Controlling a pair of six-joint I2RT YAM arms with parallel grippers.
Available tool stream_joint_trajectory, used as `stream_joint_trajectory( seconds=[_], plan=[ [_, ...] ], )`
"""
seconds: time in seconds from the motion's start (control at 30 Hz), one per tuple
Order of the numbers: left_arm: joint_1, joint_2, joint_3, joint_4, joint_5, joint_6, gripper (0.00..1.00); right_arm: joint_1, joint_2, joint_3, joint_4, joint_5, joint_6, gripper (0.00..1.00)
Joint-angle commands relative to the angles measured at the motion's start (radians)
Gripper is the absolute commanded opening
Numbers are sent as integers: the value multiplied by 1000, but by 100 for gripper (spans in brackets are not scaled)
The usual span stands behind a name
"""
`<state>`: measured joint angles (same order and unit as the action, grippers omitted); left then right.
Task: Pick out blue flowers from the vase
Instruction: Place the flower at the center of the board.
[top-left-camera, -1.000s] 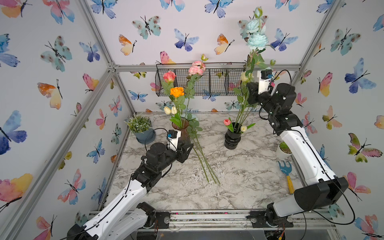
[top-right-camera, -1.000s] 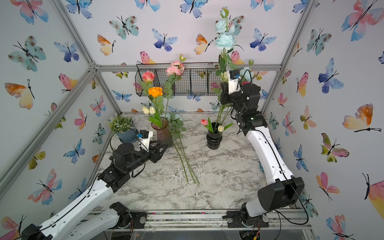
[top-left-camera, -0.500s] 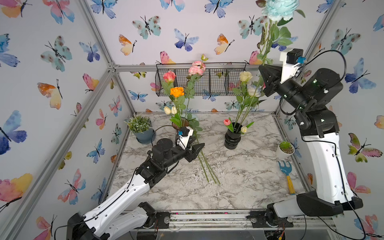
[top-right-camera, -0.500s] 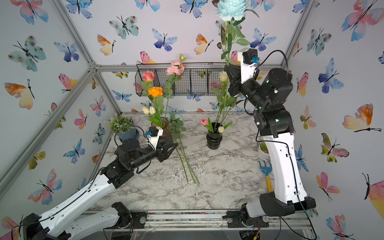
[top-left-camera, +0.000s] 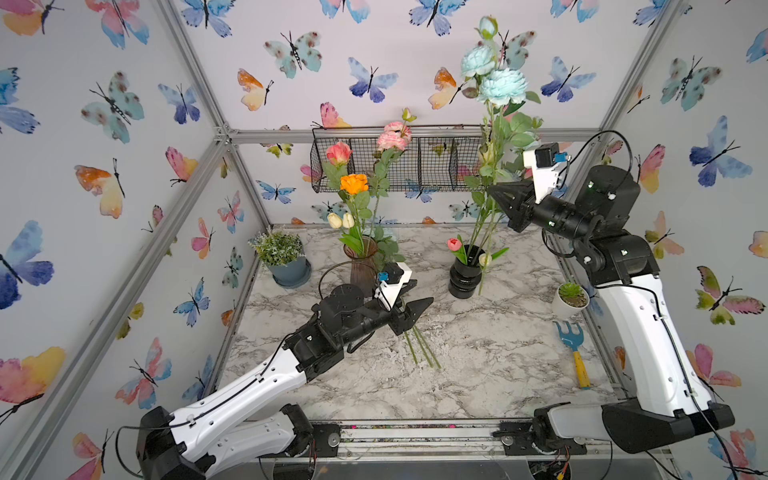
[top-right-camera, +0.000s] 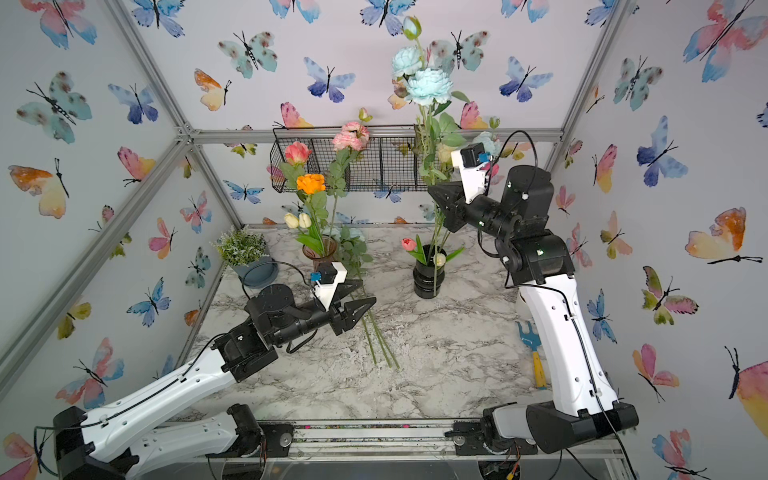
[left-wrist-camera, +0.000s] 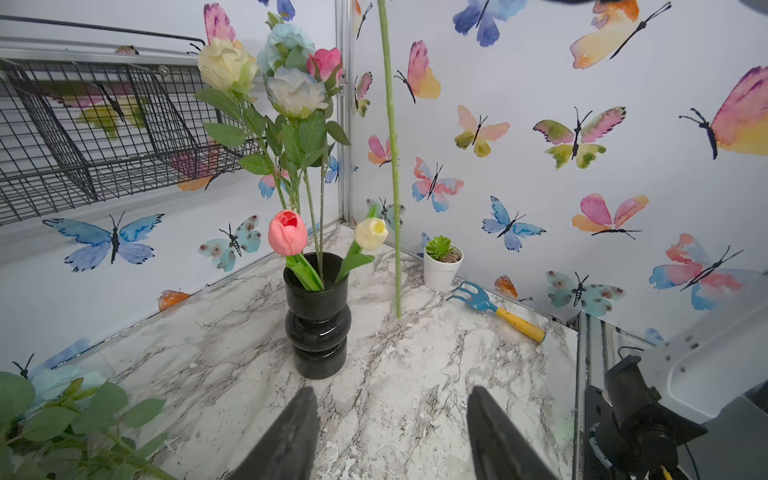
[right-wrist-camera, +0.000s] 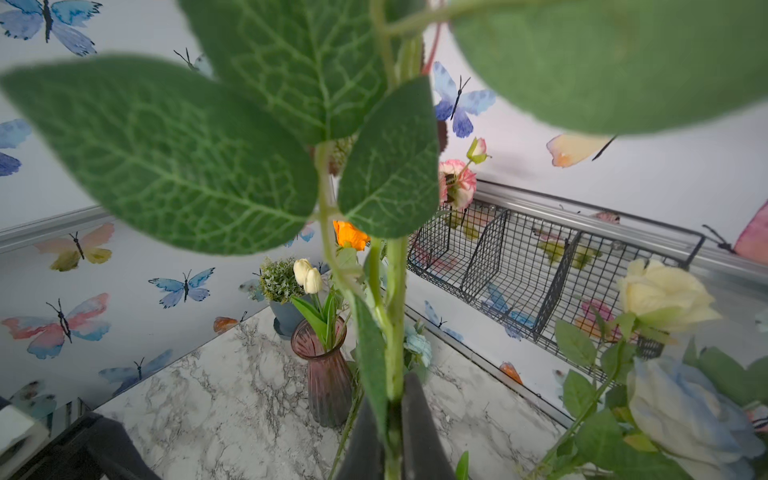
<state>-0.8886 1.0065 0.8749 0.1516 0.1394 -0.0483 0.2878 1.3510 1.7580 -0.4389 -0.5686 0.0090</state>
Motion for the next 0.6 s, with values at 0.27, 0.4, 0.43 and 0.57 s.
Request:
stream_joint_trajectory(
  seconds=[0.27, 0.4, 0.43, 0.57],
  plan=[
    [-16, 87, 34, 127, -11, -6, 58, 113, -43, -32, 35, 65, 30, 4],
    [-18, 87, 11, 165, 16, -18, 58, 169, -77, -147, 112, 86, 52, 4],
    [-18, 89, 5, 170, 26, -22, 58, 177, -89, -183, 135, 88, 62, 3],
    [-22, 114, -7, 179, 35, -30, 58, 215, -94, -274, 207, 94, 93, 3]
  ],
)
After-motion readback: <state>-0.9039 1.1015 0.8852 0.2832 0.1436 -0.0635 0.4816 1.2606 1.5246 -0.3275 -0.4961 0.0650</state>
